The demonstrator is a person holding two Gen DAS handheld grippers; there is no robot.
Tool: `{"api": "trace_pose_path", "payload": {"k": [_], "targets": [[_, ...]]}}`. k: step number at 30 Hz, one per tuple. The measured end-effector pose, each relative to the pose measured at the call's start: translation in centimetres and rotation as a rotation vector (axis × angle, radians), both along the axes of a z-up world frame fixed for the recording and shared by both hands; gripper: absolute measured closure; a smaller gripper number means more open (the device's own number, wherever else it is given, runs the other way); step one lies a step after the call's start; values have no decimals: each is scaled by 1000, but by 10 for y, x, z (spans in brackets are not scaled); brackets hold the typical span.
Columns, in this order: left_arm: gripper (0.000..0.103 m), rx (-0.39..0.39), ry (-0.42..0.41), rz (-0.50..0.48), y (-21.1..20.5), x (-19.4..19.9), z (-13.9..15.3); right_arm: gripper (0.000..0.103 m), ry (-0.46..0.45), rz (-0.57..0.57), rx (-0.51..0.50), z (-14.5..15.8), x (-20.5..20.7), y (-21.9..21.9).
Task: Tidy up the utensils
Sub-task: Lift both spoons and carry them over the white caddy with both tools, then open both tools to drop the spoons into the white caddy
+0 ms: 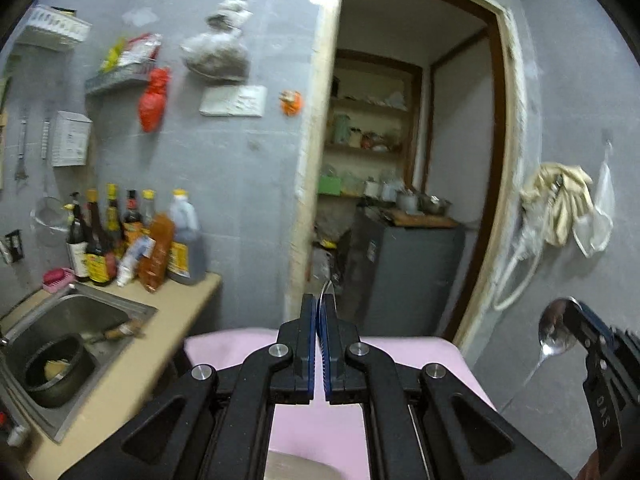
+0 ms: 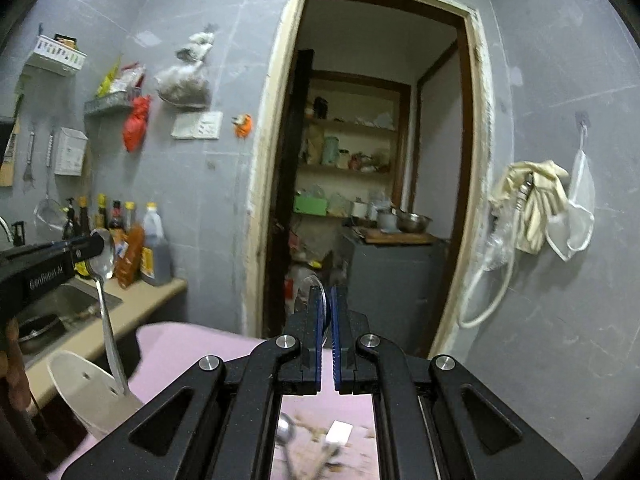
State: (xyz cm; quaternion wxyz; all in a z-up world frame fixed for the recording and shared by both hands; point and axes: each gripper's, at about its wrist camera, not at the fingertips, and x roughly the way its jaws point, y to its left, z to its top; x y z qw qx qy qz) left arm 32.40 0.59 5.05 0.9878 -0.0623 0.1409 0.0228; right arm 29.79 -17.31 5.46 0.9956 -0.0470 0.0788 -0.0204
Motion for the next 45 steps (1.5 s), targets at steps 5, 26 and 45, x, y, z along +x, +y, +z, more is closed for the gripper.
{"api": "trace_pose_path", "payload": {"k": [5,26,45], "targets": [[100,28,-35,75,57,-8,4,99,-28,27,-35,-4,-4,55],[100,197,-80,3,106,-15,-85,99,69,-10,-352,-92,-9,182],[100,108,51,-72,112,-11,-116,98,160,60,-196,-107,1,155]]}}
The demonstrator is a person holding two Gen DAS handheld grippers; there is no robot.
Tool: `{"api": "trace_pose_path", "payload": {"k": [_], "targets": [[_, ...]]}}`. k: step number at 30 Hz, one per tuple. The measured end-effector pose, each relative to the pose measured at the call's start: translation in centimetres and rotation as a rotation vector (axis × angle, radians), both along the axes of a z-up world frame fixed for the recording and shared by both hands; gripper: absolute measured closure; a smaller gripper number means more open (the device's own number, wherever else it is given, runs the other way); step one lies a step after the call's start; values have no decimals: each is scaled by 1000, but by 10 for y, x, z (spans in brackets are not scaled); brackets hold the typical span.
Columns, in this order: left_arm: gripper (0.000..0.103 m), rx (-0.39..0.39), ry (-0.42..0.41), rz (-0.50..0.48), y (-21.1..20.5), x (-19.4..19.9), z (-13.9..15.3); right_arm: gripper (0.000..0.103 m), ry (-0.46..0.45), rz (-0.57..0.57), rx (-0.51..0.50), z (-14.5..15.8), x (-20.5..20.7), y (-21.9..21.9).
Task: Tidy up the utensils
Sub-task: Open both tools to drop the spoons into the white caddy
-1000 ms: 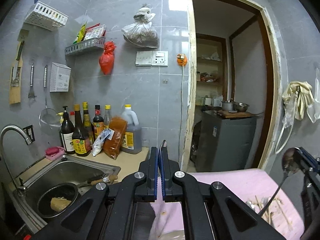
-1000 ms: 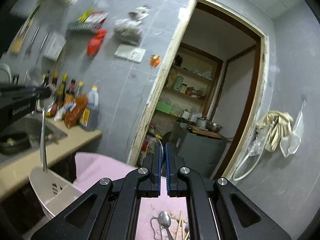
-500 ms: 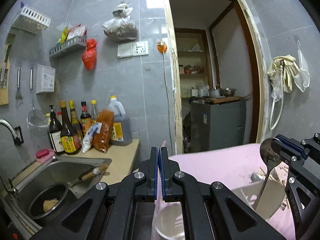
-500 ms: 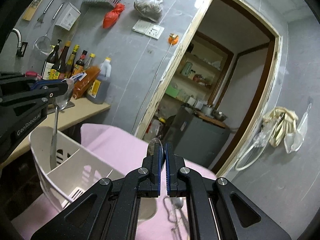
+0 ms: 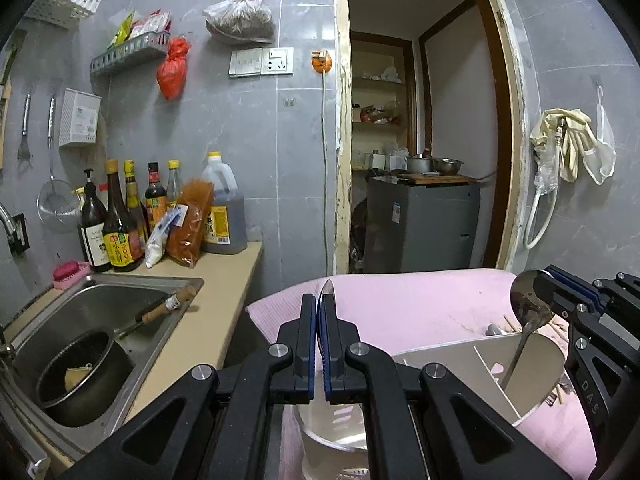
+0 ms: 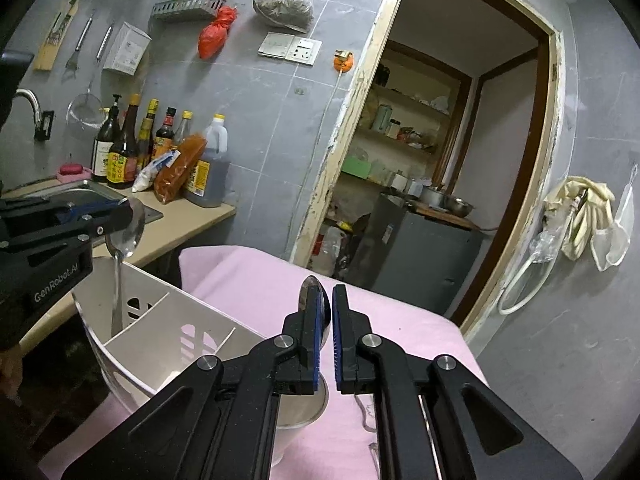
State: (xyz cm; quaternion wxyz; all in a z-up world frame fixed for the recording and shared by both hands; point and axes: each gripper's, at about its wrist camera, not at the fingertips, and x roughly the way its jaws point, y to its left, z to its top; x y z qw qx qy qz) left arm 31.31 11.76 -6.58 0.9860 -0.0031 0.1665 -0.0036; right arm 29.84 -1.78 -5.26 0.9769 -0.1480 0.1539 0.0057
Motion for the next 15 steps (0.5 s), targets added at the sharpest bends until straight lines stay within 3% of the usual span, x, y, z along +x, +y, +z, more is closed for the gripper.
{"api": "trace_pose_path", "payload": {"k": [3,5,8,11,13,15], "targets": [[100,-19,24,-10,0,0,2,92,11,21,32,2,-1,-4],[99,-21,32,-12,-2,-1,2,81,11,42,52,4,-3,-8],[98,-26,61,-19,-4,0,1,79,9,64,71,7,-4,-13],[84,-40,75,-25,-6,-3,2,79,15,83,101,11,-5,-20],[70,-72,79,-20,-6,-6,5,78,13,92,122,14,-6,-27],[69,-91,88,-7,-7,-8,6,73,17,97,153,19,-8,-35]]}}
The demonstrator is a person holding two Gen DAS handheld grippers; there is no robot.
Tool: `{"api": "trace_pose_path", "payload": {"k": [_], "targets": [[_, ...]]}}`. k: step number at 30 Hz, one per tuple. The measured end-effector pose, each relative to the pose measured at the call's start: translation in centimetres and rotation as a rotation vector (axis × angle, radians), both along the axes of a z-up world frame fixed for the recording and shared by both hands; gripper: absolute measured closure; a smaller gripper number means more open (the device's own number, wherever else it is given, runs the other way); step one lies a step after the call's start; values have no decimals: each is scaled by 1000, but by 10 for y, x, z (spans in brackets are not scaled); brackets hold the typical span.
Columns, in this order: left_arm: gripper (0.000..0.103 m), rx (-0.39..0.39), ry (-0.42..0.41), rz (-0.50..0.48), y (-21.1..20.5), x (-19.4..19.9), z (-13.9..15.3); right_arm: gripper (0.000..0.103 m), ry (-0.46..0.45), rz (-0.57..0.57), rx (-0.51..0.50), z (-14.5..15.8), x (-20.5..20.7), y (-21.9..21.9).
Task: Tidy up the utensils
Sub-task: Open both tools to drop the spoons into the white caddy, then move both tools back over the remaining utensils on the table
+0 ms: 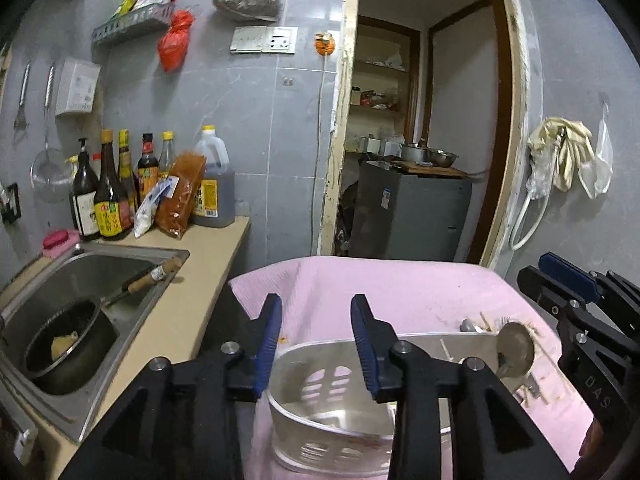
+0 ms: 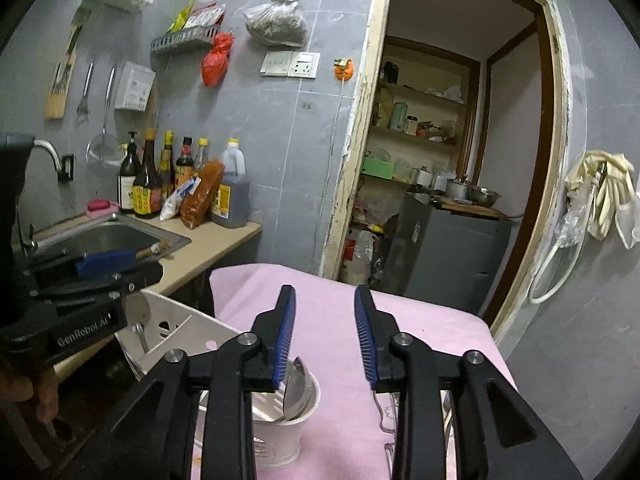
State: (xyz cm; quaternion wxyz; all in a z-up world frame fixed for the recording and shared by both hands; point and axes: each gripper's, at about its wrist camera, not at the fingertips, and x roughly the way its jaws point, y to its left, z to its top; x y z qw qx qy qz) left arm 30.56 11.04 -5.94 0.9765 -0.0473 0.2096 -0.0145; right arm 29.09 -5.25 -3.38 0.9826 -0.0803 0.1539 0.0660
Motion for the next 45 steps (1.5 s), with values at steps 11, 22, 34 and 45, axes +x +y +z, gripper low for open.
{"api": "trace_pose_path", "payload": {"k": [11,22,34,45], "targets": [[31,-126,5,14,-31,-11,33,24,-11,-58,218,29,-10,-95],[4,-205,-103,-13,-115,-18,62,2,-124,-90,265,48,-26,-206],[2,-128,-100,-31,-197,-7,49,2,-26,-124,230,12,-2,-275],[3,-96,48,-48,-234,38,11,21,269,-139,288,-68,61,-309]]}}
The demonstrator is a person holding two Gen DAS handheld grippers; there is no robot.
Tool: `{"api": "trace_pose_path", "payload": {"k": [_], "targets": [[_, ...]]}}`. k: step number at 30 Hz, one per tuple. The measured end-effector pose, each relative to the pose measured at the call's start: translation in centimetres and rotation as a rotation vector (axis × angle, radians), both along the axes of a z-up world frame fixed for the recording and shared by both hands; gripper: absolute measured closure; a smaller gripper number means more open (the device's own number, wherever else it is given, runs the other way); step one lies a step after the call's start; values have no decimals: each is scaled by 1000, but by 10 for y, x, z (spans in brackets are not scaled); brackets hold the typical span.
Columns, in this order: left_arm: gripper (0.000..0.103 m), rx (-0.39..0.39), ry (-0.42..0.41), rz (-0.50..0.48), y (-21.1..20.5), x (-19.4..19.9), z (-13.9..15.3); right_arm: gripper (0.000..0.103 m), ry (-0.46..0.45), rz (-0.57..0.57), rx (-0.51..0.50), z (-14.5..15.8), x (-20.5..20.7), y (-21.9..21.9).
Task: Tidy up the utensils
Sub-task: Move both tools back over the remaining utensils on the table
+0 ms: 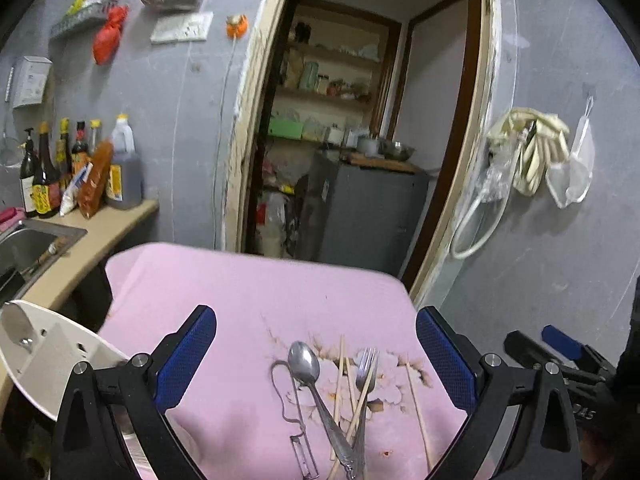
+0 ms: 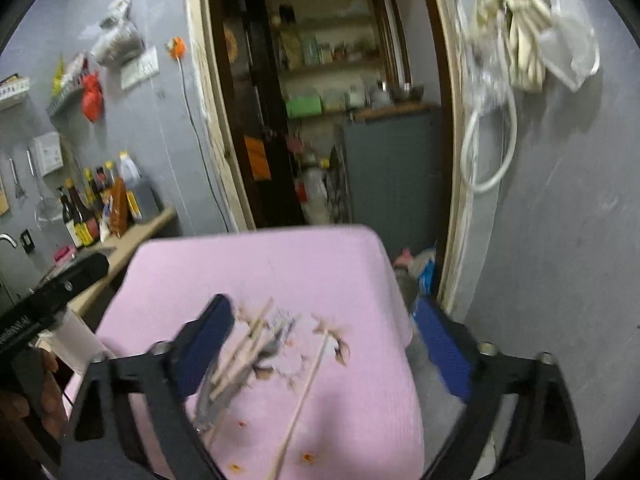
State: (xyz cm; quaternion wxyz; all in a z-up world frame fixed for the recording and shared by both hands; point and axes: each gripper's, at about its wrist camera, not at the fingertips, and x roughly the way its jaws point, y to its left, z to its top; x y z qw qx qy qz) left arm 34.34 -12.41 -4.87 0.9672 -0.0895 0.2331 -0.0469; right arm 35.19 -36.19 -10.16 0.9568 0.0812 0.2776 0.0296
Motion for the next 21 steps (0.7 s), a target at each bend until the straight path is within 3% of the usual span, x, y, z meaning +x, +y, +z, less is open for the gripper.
{"api": "trace_pose_path", "payload": {"k": [8,15,21], "targets": [[17,57,113,2,-22,35,-31,51,194,70,47,-56,46,0],[31,72,333,71,-20,73,-74,60,328,101,69,-97,77,16],[43,38,494,105,-6,96,-107,70,406,112,84,-118,90,24]]}}
